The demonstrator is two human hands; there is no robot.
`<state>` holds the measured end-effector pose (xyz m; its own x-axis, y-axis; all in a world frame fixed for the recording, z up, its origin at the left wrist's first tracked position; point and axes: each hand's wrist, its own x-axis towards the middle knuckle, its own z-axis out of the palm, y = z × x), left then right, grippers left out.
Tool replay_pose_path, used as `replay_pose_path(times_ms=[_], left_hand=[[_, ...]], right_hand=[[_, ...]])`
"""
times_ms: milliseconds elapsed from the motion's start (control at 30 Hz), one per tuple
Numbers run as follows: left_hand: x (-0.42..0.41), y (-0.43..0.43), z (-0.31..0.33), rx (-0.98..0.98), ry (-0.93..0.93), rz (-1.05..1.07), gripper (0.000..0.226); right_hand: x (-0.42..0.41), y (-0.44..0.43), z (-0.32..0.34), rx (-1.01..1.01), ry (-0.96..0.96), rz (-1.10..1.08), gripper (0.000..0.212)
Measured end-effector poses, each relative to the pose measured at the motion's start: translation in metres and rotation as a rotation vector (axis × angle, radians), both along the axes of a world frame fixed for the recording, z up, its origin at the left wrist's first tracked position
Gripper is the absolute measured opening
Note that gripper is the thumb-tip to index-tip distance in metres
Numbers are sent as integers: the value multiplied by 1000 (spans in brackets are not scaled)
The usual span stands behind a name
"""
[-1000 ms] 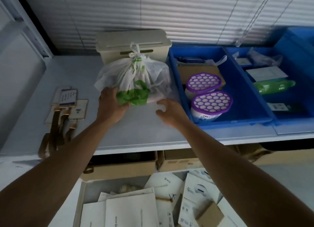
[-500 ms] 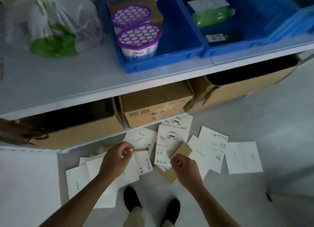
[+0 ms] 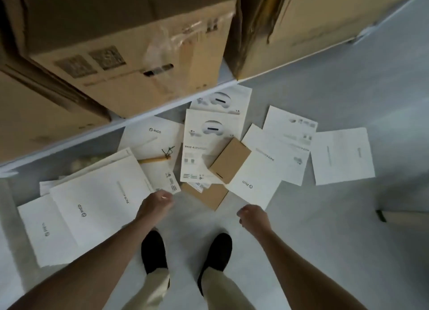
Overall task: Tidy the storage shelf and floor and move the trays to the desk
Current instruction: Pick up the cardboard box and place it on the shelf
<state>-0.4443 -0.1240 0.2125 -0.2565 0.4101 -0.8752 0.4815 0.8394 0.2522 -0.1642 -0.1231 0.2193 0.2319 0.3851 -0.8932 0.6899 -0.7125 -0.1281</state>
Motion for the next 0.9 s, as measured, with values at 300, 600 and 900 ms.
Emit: replay_pose_path(times_ms=[300, 600, 900], left_hand=[[52, 2, -257, -90, 92, 297, 91], [66, 3, -288, 0, 160, 210, 77], [68, -13, -281, 2, -16, 117, 40]], right_hand=[[-41, 88, -223, 145, -164, -515, 129], [-41, 72, -256, 232, -229, -406, 141], [-10, -54, -263, 216, 59, -151, 128]])
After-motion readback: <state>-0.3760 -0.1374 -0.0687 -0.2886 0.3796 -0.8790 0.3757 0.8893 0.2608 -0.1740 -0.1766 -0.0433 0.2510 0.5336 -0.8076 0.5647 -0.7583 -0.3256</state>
